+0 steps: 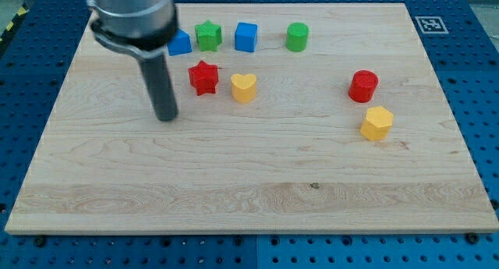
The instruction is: Push the red star closer to the yellow hexagon
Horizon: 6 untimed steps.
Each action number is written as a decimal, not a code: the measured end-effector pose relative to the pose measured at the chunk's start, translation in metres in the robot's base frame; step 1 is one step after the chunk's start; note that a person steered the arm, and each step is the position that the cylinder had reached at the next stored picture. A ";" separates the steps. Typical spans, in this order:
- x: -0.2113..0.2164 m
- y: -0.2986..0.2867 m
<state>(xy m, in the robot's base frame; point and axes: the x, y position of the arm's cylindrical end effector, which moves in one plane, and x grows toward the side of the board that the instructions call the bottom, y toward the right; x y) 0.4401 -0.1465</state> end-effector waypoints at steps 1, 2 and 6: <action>-0.033 -0.029; -0.035 -0.027; -0.049 0.053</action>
